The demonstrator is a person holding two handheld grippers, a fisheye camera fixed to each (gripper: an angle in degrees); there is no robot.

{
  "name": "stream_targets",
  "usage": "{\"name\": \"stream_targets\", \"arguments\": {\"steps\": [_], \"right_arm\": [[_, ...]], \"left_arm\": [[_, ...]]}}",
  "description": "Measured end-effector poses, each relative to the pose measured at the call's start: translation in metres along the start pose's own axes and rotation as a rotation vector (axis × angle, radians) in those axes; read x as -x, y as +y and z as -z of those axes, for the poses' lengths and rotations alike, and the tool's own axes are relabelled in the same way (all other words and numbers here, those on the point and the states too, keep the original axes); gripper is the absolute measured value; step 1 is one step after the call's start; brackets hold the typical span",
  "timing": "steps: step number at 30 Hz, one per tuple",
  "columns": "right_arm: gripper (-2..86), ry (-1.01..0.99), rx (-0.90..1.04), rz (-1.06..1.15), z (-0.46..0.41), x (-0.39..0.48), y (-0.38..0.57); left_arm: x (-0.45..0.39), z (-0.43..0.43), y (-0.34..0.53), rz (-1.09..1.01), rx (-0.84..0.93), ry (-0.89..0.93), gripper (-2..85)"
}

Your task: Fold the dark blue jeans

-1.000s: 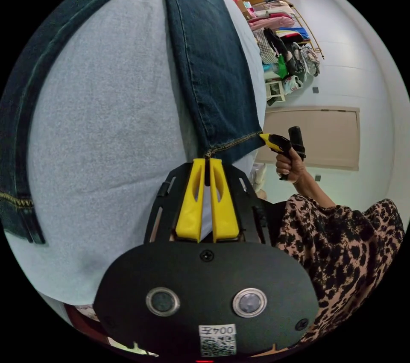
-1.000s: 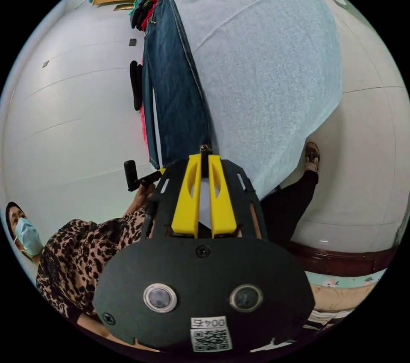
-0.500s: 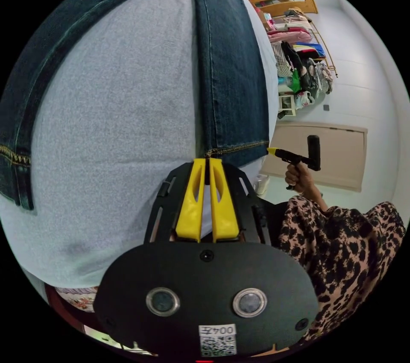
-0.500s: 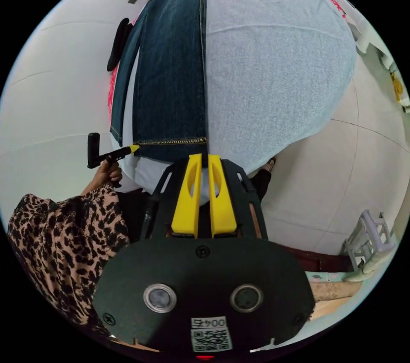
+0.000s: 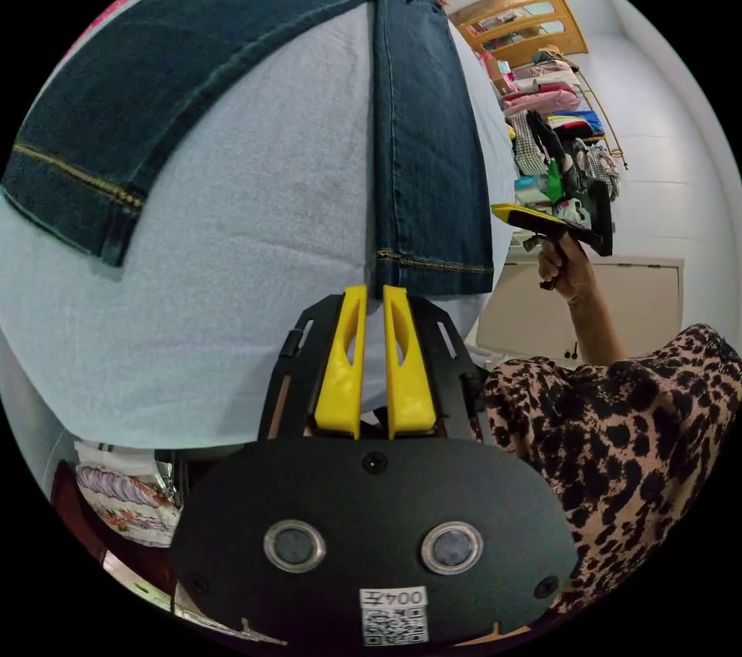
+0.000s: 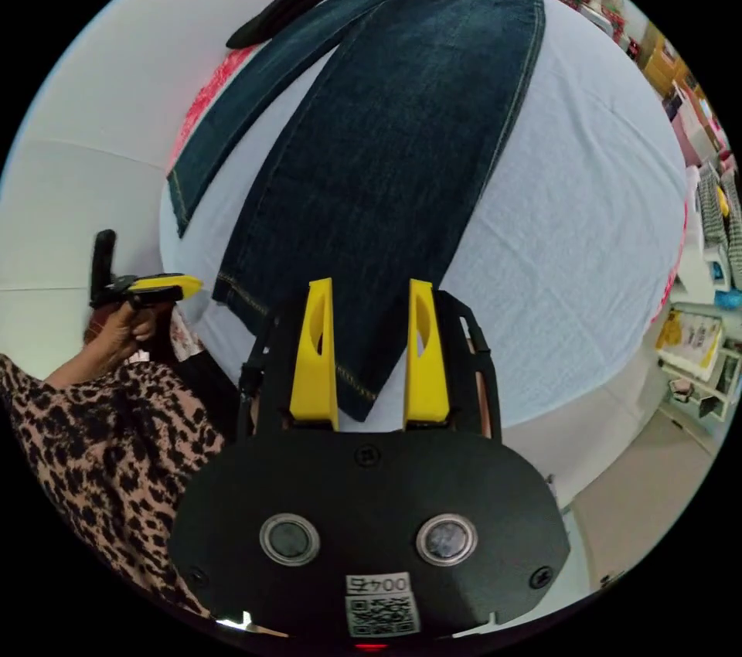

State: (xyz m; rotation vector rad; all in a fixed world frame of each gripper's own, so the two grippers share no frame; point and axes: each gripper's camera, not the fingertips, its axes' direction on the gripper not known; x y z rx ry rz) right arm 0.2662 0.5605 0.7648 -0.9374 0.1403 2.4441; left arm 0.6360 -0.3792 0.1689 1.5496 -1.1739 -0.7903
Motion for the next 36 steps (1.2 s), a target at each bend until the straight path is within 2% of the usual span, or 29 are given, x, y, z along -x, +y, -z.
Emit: {"name": "stream_targets", "arguments": {"steps": [4,8,14,19,28,36], "right_arm": [[13.1,0.108,0.096,-0.039,-0.022,0.036,-0.018],[9.9,0.251,0.094,-0.151,-0.024,0.056,-0.025],[9.1,0.232,0.103,-0.280,-0.011,0.067,-0.040],[8.7,0.206,0.179,-0.350,0.002,0.071,-0.059],[8.3,0.206,0.321,-0.317,0.023,0.081,-0.089],[6.4,0.184,0.330,-0.350,0.047,0.077,-0.097]], "left_arm": [[0.012,0.018,0.001,-0.051,-0.052,-0.071,2.4],[0.032,0.039,-0.018,-0.186,-0.080,-0.174,2.4],[0.071,0.062,-0.064,-0.323,-0.084,-0.292,1.6],[0.101,0.058,-0.107,-0.326,-0.044,-0.345,0.7],[0.131,0.023,-0.160,-0.265,0.012,-0.404,0.1],[0.144,-0.001,-0.210,-0.210,0.092,-0.459,0.1]]}}
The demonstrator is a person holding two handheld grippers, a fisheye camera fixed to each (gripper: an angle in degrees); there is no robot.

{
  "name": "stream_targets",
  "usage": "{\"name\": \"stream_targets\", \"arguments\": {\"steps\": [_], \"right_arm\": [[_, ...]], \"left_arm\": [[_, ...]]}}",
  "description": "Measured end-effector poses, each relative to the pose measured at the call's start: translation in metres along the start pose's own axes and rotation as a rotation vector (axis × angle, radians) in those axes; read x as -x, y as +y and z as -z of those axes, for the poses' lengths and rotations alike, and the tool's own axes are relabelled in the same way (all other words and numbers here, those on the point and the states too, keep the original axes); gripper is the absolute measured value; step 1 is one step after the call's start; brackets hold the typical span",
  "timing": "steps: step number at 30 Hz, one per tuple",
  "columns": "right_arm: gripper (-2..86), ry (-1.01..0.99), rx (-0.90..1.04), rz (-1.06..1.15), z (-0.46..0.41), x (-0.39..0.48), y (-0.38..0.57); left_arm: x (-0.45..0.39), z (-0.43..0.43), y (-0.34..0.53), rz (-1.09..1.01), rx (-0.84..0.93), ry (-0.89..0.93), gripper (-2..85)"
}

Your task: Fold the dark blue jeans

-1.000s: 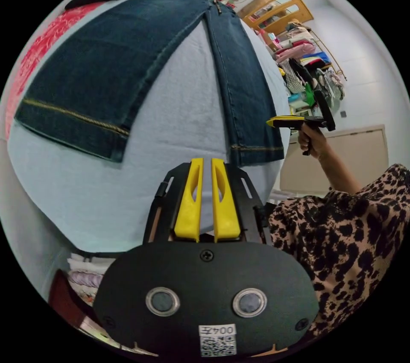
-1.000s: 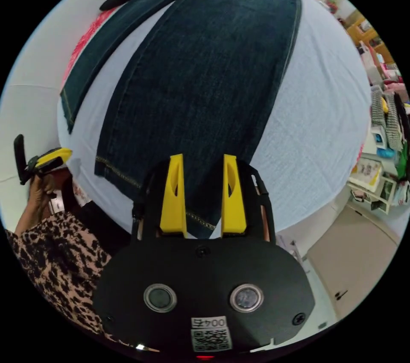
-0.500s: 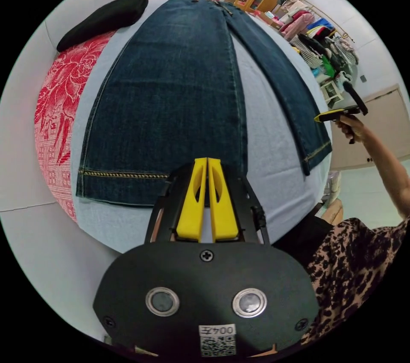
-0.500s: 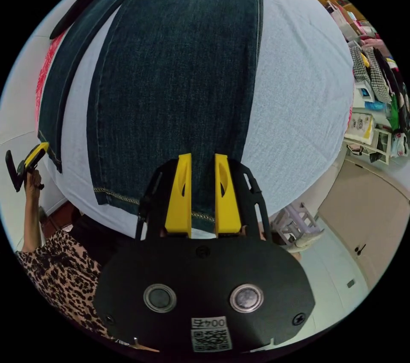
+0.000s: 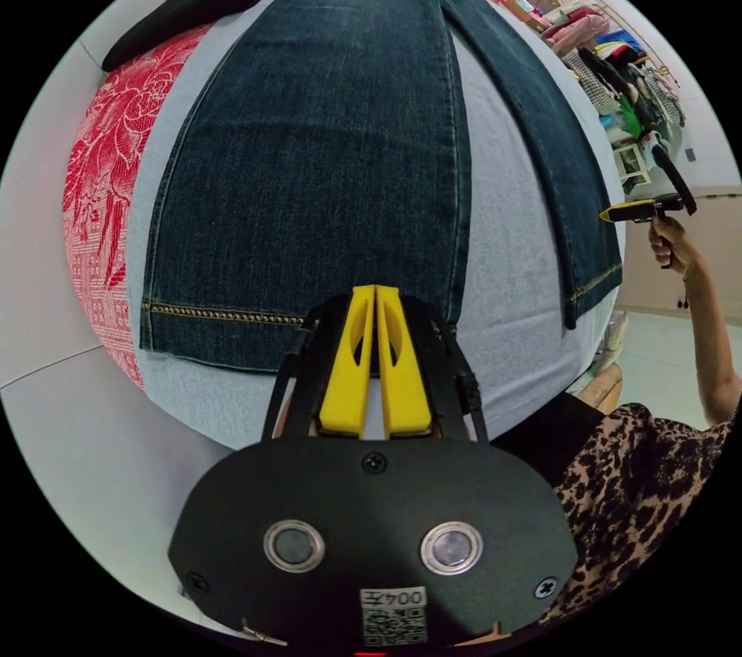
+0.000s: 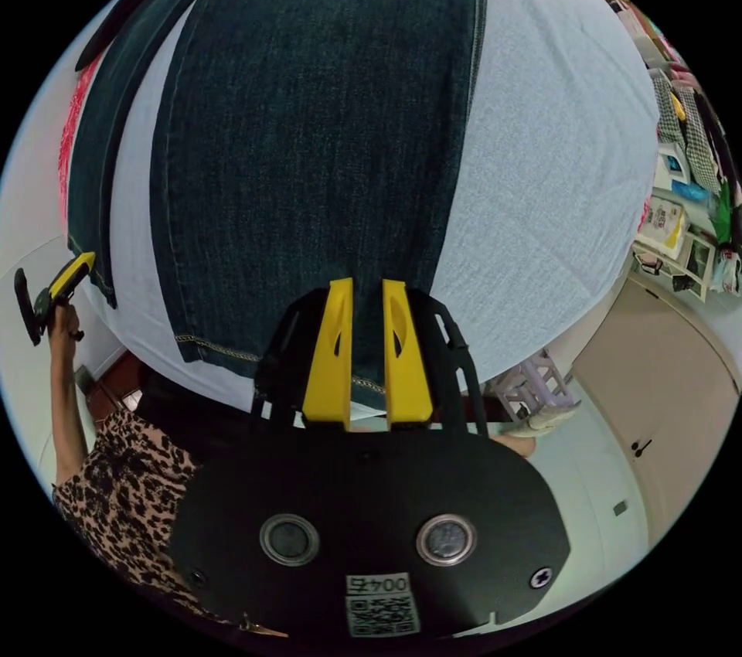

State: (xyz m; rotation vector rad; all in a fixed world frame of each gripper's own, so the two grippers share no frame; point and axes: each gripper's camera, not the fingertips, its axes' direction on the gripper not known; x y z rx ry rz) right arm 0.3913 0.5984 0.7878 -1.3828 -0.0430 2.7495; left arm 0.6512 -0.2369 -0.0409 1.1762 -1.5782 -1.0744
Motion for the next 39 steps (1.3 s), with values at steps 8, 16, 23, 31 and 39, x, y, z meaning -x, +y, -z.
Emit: {"name": "stream_targets", "arguments": {"steps": [8,16,23,31,39], "right_arm": [[4.5,-0.064,-0.094,0.065,0.020,-0.015,0.017],[3.6,-0.223,-0.104,-0.028,0.039,-0.045,0.017],[3.6,-0.279,-0.048,-0.105,0.053,-0.054,0.008],[3.7,-0.269,-0.065,-0.201,0.067,-0.052,0.011],[3.4,-0.216,-0.044,-0.211,0.077,-0.045,0.006]], "left_arm": [[0.024,-0.030,-0.045,0.008,0.047,0.023,0.1],[0.049,-0.053,-0.082,-0.053,0.065,0.089,0.5],[0.093,-0.017,-0.236,-0.179,-0.259,0.071,4.7],[0.144,-0.069,-0.419,-0.068,-0.191,-0.112,8.4],[0.114,-0.091,-0.457,-0.187,-0.336,-0.363,1.2]]}}
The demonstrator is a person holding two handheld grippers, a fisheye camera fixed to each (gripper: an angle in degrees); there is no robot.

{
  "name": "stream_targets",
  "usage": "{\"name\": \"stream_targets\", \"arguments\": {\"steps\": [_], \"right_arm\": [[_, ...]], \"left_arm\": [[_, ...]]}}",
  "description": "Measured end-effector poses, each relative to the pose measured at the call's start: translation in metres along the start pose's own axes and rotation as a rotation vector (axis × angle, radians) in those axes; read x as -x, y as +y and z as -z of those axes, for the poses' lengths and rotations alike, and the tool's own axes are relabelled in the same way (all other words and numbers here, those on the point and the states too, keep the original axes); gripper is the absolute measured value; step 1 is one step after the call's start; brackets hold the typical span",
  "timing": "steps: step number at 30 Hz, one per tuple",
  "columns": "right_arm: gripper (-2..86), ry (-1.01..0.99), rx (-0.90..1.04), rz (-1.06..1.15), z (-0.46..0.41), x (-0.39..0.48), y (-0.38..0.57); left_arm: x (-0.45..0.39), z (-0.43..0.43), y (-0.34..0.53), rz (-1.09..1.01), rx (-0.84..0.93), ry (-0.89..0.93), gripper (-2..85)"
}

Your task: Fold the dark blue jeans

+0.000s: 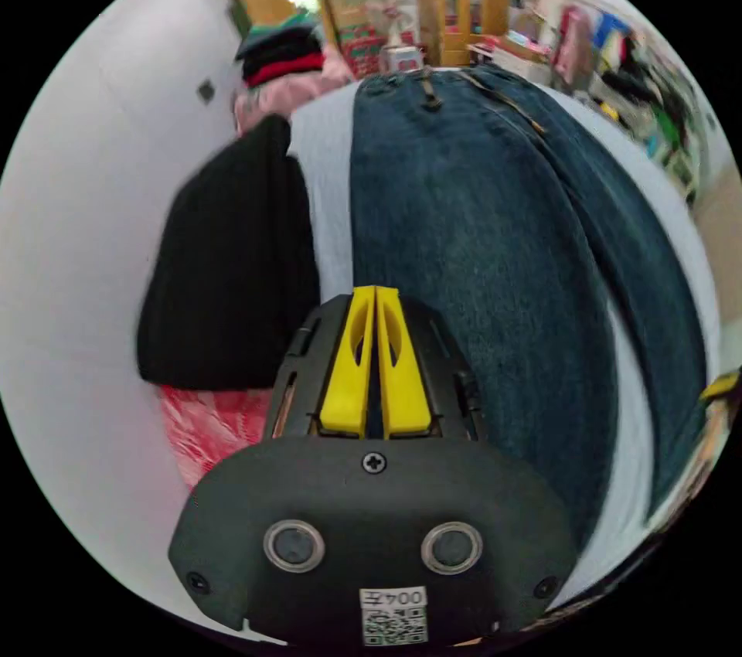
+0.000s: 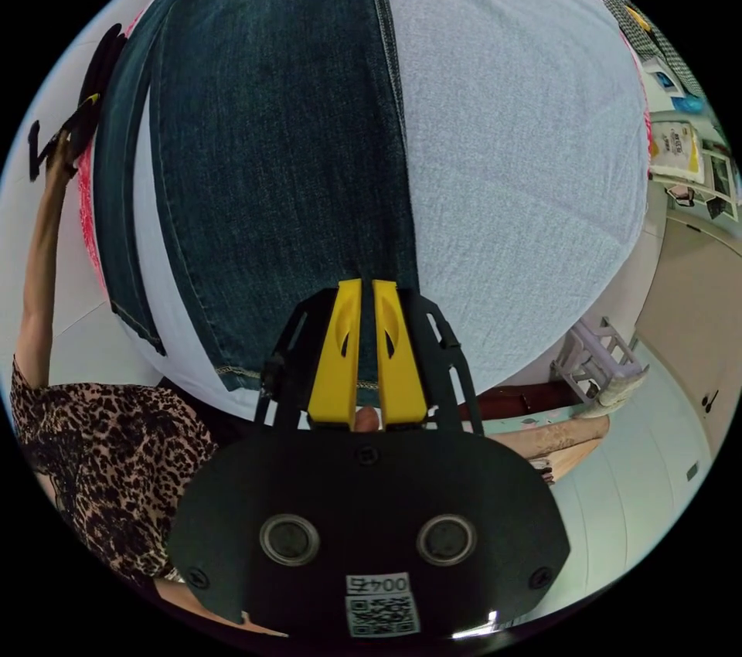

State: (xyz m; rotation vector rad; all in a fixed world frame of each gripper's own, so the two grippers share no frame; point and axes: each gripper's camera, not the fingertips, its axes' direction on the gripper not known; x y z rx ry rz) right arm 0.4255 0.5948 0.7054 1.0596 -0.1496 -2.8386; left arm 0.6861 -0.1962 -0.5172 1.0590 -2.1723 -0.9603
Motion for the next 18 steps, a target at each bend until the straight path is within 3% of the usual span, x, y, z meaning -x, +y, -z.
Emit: {"name": "stream_targets", "arguments": {"steps": [2,4,6,8,11,18], "right_arm": [[3.5,-0.005,-0.002,-0.002,0.001,-0.001,0.000],[3.5,-0.029,-0.003,-0.009,0.003,-0.004,0.001],[3.6,-0.040,-0.001,-0.005,0.004,-0.006,0.001],[3.7,-0.043,-0.002,0.003,0.004,-0.006,0.001],[3.7,-0.039,-0.011,0.004,0.005,-0.006,0.003],[3.8,0.015,-0.034,-0.003,0.004,0.002,0.008]], "left_arm": [[-0.051,-0.007,0.002,-0.281,-0.053,-0.231,1.2],[-0.065,-0.015,0.005,-0.326,-0.107,-0.295,1.7],[-0.049,-0.018,0.002,-0.187,-0.181,-0.262,2.7],[-0.017,-0.042,-0.015,-0.085,-0.092,-0.108,5.7],[0.012,-0.084,-0.033,-0.035,0.066,0.023,11.3],[0.047,-0.138,-0.045,0.061,0.143,0.206,12.3]]}}
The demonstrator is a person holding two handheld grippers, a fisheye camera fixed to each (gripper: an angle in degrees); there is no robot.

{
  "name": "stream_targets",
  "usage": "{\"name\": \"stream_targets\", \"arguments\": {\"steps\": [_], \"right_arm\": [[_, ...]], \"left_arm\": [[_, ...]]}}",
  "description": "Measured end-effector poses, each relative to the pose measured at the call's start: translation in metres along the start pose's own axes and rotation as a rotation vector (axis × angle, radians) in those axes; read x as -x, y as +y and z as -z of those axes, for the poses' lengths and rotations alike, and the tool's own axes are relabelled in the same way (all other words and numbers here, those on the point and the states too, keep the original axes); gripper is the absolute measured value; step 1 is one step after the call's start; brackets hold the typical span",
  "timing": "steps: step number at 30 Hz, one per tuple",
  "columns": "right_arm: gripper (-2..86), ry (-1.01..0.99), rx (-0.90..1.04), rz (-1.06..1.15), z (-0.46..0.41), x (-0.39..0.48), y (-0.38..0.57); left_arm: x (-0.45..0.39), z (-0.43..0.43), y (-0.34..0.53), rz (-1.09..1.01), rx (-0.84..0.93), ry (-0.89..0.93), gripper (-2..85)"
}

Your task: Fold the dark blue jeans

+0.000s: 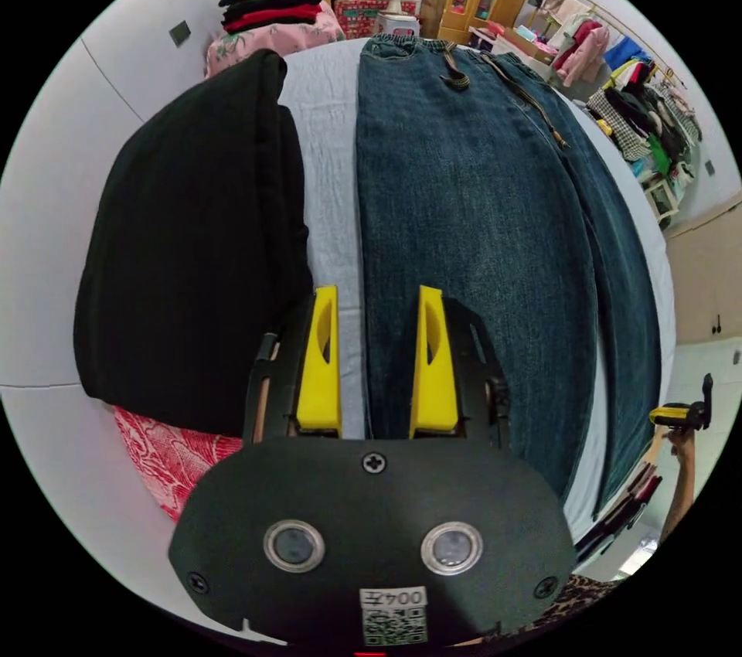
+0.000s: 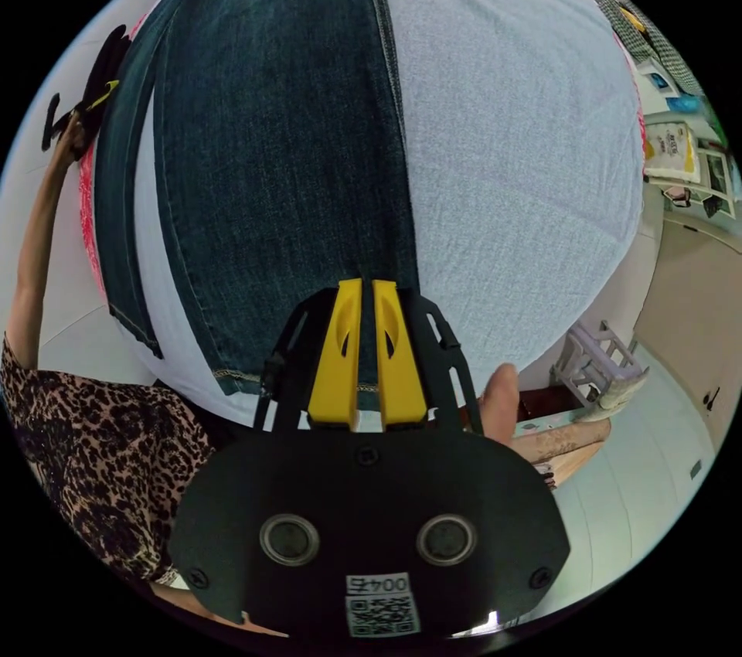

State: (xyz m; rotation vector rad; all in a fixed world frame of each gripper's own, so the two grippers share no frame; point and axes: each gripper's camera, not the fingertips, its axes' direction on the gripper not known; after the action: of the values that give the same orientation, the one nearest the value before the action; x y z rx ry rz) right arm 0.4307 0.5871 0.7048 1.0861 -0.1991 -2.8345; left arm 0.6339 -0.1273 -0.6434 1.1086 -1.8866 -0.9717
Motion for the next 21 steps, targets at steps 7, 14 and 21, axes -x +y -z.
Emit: {"name": "stream_targets", "arguments": {"steps": [7,14,21], "right_arm": [[4.3,0.119,0.010,0.032,-0.004,0.018,0.000],[4.3,0.101,0.001,0.010,-0.006,0.014,0.003],[4.0,0.065,0.012,0.001,-0.008,0.005,0.004]], "left_arm": [[0.004,-0.018,-0.005,0.005,-0.076,-0.035,3.2],[-0.091,-0.066,0.012,-0.489,-0.138,-0.653,2.2],[-0.062,-0.086,0.007,-0.516,-0.148,-0.611,4.0]]}}
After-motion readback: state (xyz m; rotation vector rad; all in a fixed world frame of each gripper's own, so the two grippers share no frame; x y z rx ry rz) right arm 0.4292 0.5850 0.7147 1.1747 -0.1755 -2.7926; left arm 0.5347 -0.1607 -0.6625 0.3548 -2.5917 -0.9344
